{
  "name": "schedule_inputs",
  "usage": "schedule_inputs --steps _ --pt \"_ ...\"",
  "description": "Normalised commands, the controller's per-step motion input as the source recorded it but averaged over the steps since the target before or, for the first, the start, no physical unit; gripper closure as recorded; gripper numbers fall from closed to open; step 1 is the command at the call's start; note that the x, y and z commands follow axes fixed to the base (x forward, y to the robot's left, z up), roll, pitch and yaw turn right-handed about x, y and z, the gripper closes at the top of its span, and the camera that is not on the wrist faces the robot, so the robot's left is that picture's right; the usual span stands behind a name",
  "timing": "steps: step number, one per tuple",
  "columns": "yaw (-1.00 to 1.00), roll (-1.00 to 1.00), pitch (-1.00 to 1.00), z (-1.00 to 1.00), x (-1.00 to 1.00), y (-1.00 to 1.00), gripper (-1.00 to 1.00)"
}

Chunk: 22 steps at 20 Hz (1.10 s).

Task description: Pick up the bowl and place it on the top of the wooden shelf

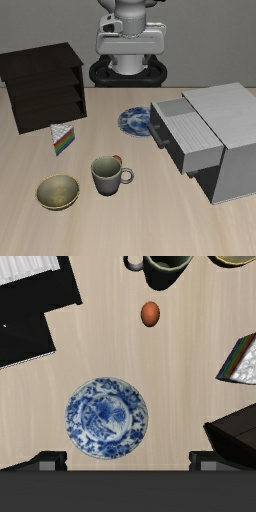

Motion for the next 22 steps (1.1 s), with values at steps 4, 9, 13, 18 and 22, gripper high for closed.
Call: schedule_inputs --steps 4,9,13,18,22 --pt "0.00 0.00 0.00 0.00 1.00 0.00 -1.00" --pt "0.00 0.00 0.00 0.00 1.00 0.00 -1.00" --pt "0.00 0.00 0.00 0.00 1.00 0.00 -1.00" --pt "0.00 0.00 0.00 0.00 1.00 0.00 -1.00" --pt "0.00 0.00 0.00 0.00 1.00 0.00 -1.00"
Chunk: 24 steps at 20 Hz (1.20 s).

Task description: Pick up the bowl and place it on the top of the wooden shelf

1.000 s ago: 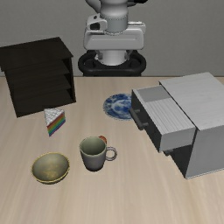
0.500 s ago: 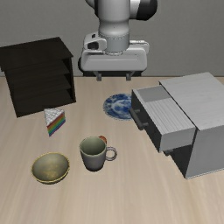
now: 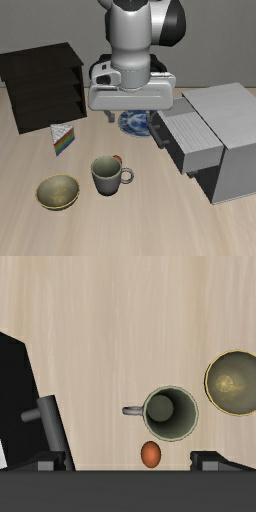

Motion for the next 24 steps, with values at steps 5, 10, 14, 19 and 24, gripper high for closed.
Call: schedule_inputs --steps 5,10,14,19,24 --pt "0.00 0.00 0.00 0.00 0.20 -0.80 -1.00" --pt "0.00 0.00 0.00 0.00 0.00 -1.00 -1.00" --pt "0.00 0.00 0.00 0.00 0.00 -1.00 -1.00" --pt "0.00 0.00 0.00 0.00 0.00 -1.00 -1.00" --pt "0.00 0.00 0.00 -0.60 0.20 -0.20 -1.00"
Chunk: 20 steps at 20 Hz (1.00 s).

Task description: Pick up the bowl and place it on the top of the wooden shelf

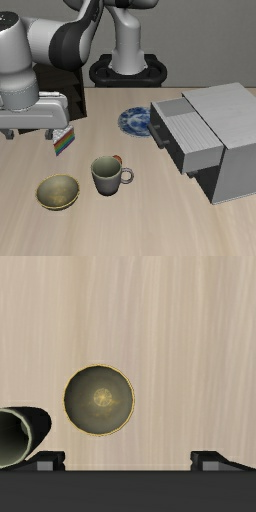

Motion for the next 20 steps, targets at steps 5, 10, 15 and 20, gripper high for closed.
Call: schedule_inputs --steps 5,10,15,20 --pt "0.00 0.00 0.00 -1.00 0.00 0.00 -1.00" --pt "0.00 0.00 0.00 -1.00 0.00 0.00 -1.00" --pt "0.00 0.00 0.00 -1.00 0.00 0.00 -1.00" --pt "0.00 0.00 0.00 -0.80 0.00 0.00 1.00"
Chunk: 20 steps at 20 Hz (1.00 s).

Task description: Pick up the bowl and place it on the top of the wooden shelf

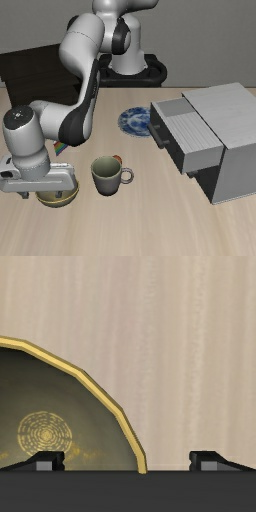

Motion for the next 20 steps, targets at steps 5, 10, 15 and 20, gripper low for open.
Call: schedule_inputs --steps 5,10,15,20 --pt "0.00 0.00 0.00 0.00 0.00 0.00 1.00" --pt "0.00 0.00 0.00 0.40 0.00 0.00 1.00" --pt "0.00 0.00 0.00 1.00 0.00 0.00 1.00" --pt "0.00 0.00 0.00 1.00 0.00 0.00 1.00"
